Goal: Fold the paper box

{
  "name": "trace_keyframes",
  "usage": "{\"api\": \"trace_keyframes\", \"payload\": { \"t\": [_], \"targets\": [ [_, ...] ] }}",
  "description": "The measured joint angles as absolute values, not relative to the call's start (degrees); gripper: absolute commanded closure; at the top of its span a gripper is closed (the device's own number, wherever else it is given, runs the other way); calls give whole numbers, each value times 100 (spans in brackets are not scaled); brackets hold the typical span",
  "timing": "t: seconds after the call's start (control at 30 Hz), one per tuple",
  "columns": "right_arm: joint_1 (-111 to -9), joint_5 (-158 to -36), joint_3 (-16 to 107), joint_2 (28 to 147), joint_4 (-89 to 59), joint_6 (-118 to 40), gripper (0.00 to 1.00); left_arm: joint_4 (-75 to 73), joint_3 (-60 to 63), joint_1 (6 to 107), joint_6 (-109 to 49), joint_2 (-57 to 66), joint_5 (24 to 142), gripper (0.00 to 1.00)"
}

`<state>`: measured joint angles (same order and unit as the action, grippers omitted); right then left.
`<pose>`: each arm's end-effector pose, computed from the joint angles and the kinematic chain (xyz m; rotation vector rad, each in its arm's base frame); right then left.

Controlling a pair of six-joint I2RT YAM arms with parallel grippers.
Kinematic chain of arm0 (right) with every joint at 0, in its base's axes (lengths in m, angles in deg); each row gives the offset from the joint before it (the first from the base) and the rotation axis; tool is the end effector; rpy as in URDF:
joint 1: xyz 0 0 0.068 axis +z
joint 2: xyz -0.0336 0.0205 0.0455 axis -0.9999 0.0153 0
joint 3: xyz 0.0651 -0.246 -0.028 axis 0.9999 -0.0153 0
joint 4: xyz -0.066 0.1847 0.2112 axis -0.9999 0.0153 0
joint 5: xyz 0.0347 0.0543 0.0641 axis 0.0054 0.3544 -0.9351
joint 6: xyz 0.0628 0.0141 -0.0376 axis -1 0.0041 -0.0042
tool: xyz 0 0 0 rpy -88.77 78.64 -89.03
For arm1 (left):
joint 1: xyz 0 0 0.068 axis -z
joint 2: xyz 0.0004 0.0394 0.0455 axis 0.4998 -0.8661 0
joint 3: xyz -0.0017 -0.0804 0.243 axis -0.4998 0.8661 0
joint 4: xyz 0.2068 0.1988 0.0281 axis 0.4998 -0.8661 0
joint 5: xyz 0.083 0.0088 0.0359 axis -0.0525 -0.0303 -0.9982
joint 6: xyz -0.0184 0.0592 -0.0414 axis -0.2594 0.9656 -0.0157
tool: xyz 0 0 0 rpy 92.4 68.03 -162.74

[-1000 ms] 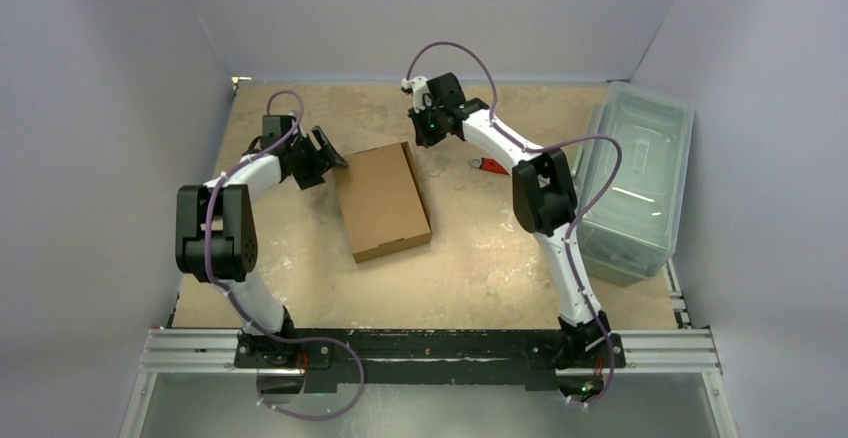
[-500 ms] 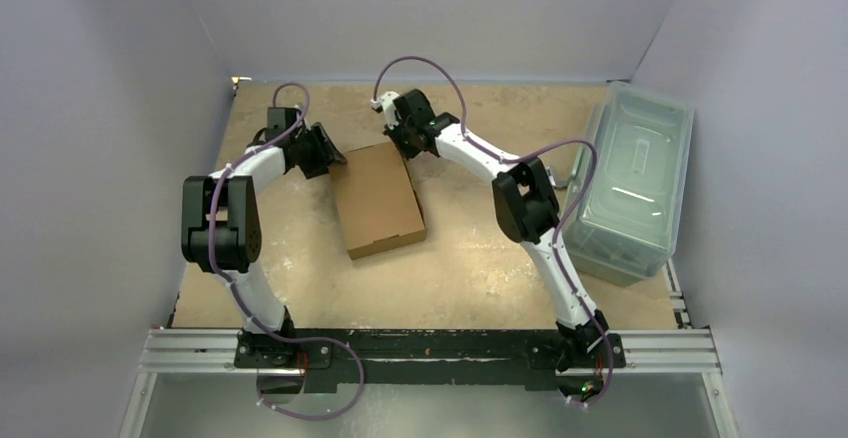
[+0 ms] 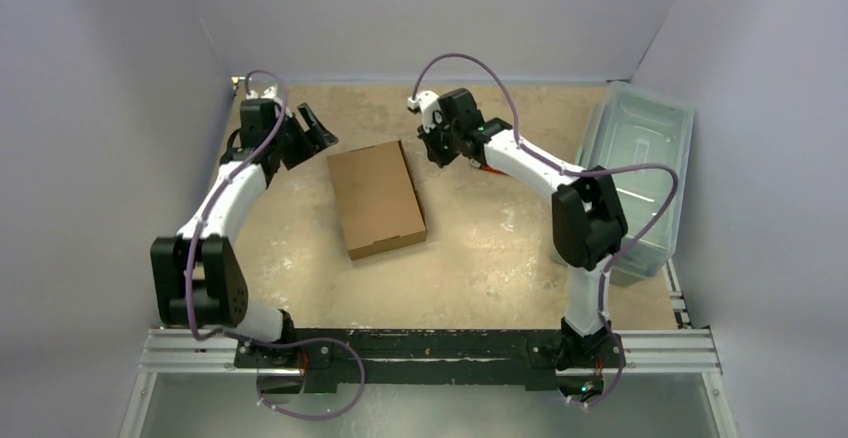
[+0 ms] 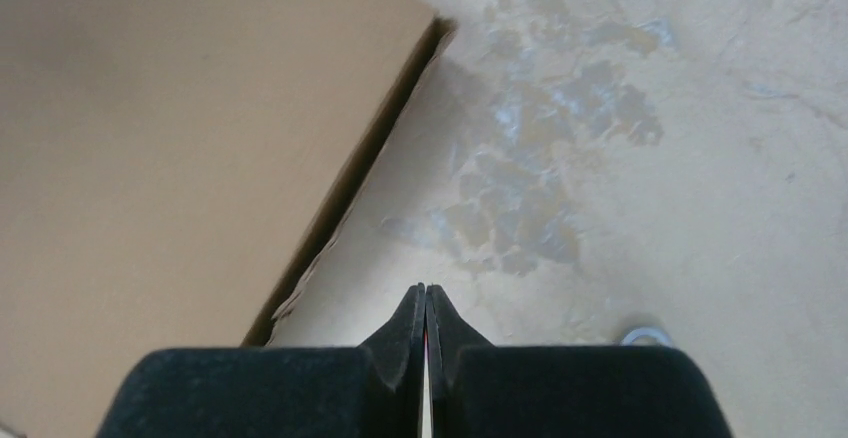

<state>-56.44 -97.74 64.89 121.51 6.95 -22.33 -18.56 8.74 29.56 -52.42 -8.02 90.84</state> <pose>0.4169 0.2784 0.2075 -0.9161 2.1503 0.3712 0.3921 -0.0140 0.2224 -0.5280 2.2304 -0.6192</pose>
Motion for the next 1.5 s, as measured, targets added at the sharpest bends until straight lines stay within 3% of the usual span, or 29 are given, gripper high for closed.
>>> {"api": "trace_keyframes", "payload": {
  "t": [0.07, 0.17, 0.4, 0.6, 0.8, 1.1, 1.27, 1.5],
  "targets": [
    [-5585, -9844, 6033, 11847, 569, -2253, 100, -1804, 1155, 2895, -5248, -290, 9121, 42],
    [-5410, -9925, 5596, 11744, 509, -2268, 100, -1815, 1623, 2871, -5266, 208, 9276, 49],
    [-5010, -9792, 5947, 12526, 671, -2271, 100, -2127, 2602, 2906, -5414, 265, 9628, 51],
    [-4881, -9671, 6409, 12916, 837, -2231, 100, -2037, 2443, 3548, -5467, -257, 9740, 52],
    [-4925, -9313, 6339, 12688, 840, -2104, 100, -2103, 2316, 3830, -5487, -327, 9584, 40],
    [-5550, -9490, 5893, 11676, 730, -1927, 99, -2813, 2028, 3544, -5233, 818, 8808, 2],
    [-5554, -9993, 6140, 11591, 951, -1709, 97, -2717, 2261, 2984, -5198, 1388, 8959, 3],
    [-5561, -10253, 7200, 12157, 1058, -1888, 96, -2737, 3044, 2775, -5347, 1301, 9165, 8]
  ]
}}
